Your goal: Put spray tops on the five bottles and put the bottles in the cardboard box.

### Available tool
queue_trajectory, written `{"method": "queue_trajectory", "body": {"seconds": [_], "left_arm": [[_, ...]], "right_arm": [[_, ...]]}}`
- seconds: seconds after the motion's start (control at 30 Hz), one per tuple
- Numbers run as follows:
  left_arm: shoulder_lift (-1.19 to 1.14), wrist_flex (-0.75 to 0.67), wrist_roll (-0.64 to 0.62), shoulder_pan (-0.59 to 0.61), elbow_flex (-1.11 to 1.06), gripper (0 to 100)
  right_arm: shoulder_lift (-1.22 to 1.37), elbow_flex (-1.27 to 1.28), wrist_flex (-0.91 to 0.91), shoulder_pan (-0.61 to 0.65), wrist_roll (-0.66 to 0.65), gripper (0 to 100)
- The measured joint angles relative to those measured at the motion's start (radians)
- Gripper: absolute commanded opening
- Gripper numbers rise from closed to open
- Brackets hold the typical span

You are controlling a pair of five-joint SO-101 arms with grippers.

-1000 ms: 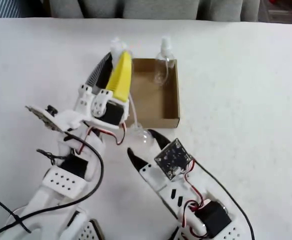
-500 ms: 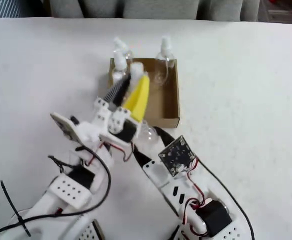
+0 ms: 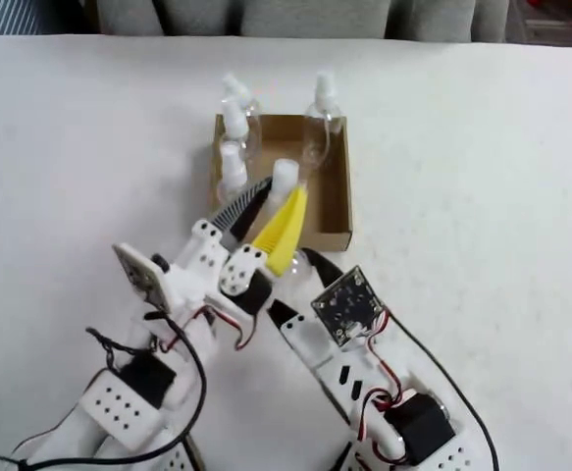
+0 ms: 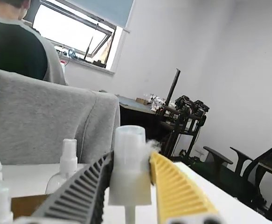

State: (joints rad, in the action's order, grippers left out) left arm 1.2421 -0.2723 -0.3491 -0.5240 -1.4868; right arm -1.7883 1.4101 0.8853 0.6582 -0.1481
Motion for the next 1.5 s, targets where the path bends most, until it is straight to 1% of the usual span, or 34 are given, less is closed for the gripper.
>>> {"method": "queue_trajectory", "body": {"seconds": [0.17, 0.3, 0.47, 0.57, 0.8, 1.17, 1.27, 1.33, 1.5], "left_arm": [[0.106, 0.196, 0.0, 0.0, 0.0, 2], [0.132, 0.285, 0.0, -0.003, 0.0, 2], [0.135, 0.29, -0.002, -0.003, -0.008, 2], [0.144, 0.29, 0.002, -0.023, -0.038, 2], [0.153, 0.287, 0.12, -0.051, -0.066, 2], [0.152, 0.288, 0.135, -0.069, -0.071, 2], [0.152, 0.261, 0.135, -0.069, -0.075, 3], [0.152, 0.253, 0.135, -0.069, -0.08, 7], [0.15, 0.247, 0.135, -0.069, -0.083, 26]], "right_arm": [[0.0, 0.0, 0.0, -0.009, -0.002, 1.5], [0.0, 0.0, 0.003, -0.034, -0.003, 1.5], [0.0, 0.0, 0.003, -0.037, -0.003, 1.5], [0.0, 0.002, 0.005, -0.041, -0.003, 1.5], [0.0, 0.002, 0.031, -0.086, -0.005, 1.5], [0.0, 0.002, 0.035, -0.098, -0.005, 1.5], [-0.002, 0.0, 0.034, -0.101, -0.005, 1.5], [-0.002, 0.0, 0.034, -0.103, -0.005, 1.5], [-0.003, -0.002, 0.034, -0.107, -0.005, 1.5]]}}
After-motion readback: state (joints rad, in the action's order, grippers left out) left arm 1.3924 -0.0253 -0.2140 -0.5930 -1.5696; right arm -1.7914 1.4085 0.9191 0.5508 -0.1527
